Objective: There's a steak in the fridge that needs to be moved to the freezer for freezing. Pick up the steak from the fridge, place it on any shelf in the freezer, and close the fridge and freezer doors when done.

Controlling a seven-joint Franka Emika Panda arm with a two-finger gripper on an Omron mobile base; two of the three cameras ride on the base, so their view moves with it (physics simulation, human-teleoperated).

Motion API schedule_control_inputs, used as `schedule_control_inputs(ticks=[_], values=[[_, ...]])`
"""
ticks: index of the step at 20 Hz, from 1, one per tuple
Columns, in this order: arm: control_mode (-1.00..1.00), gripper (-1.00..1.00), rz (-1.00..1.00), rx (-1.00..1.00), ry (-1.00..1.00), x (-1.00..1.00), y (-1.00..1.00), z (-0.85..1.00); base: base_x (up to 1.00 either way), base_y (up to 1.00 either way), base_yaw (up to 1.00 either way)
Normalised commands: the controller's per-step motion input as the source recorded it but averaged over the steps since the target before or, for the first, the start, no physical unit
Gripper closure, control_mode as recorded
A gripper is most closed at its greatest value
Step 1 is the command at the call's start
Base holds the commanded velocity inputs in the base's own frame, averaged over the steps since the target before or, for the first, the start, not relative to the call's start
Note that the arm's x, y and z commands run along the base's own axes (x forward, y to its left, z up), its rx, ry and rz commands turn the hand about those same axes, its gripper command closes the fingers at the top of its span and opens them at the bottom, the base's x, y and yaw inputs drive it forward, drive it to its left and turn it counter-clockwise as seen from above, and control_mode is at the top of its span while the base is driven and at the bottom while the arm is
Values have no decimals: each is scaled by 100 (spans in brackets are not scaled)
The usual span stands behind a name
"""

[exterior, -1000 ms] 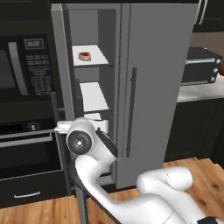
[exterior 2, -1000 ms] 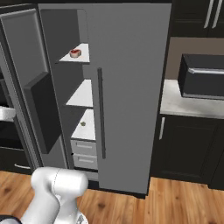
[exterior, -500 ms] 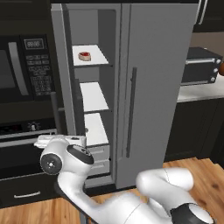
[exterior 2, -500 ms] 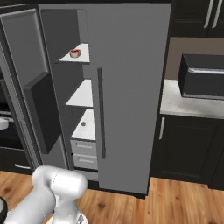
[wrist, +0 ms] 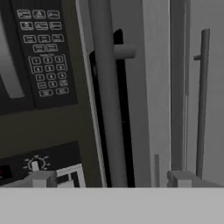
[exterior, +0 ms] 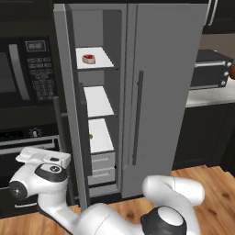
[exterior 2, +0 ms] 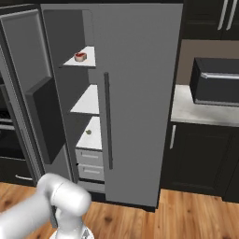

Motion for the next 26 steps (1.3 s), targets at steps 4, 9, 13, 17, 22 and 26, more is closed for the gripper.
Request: schedule_control_inputs(ticks=[4, 9, 13, 17, 22, 26], values=[[-100, -100, -15, 0, -2, 8, -5, -18, 0, 0, 0], [-100, -100, -10, 0, 0, 25, -14, -18, 0, 0, 0], [-100, -100, -8, 0, 0, 26, -24, -18, 0, 0, 0], [-100, -100, -7, 0, 0, 22, -29, -21, 0, 0, 0], [-100, -100, -3, 0, -4, 46, -2, -24, 0, 0, 0], [-100, -100, -4, 0, 0, 34, -12, -15, 0, 0, 0]])
